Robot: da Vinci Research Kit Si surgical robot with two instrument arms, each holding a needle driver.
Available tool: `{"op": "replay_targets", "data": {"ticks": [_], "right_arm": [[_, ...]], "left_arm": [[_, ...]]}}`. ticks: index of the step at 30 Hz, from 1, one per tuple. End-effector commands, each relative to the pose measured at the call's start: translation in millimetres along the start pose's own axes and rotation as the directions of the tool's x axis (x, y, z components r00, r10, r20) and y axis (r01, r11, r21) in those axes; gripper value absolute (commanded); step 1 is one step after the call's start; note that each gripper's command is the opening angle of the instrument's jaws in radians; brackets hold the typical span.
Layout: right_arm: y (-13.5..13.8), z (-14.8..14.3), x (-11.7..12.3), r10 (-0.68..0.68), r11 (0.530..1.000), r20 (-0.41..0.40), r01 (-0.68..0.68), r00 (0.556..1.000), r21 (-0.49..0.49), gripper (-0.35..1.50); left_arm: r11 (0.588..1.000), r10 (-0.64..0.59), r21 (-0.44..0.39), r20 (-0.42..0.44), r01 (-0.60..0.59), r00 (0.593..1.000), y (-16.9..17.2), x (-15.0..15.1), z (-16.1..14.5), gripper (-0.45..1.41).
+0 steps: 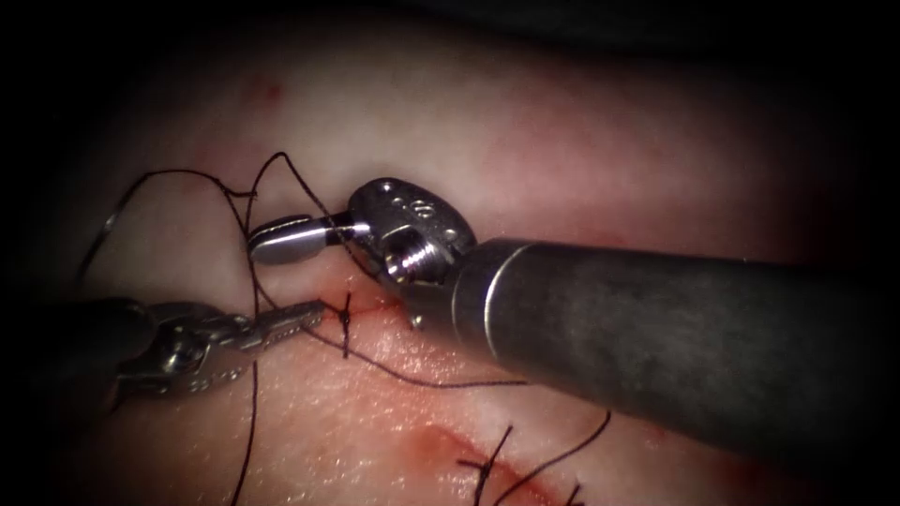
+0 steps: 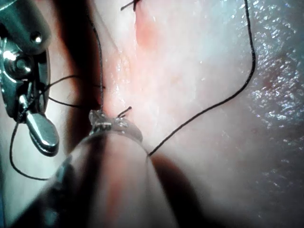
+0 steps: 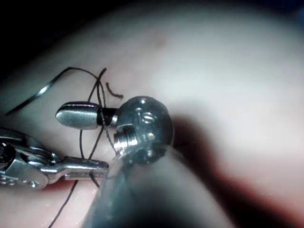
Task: Wound Closure
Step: With the left driver, loop the suture counter clockwise twice around the right driver.
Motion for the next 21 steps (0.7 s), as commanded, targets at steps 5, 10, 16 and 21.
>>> {"op": "replay_targets", "data": {"ticks": [5,10,16,21], "right_arm": [[0.6,2.4,-0.4,-0.002,1.000,-0.011,0.002,1.000,-0.002,-0.35],[1.9,3.1,-0.2,-0.008,0.999,-0.026,0.007,1.000,-0.040,-0.35],[3.5,4.3,0.1,-0.065,0.989,-0.054,0.057,0.996,-0.136,0.59],[4.9,5.1,0.5,-0.173,0.952,-0.067,0.149,0.983,-0.268,1.30]], "left_arm": [[1.000,0.019,-0.009,0.000,-0.019,1.000,-1.3,1.2,1.4,-0.45],[0.999,0.037,-0.014,0.005,-0.037,0.999,-1.9,2.4,0.5,-0.45],[0.998,0.060,-0.014,0.002,-0.060,0.998,-2.1,4.5,-0.3,-0.45],[0.997,0.077,-0.010,-0.004,-0.077,0.997,-2.2,6.2,-0.8,-0.45]]}}
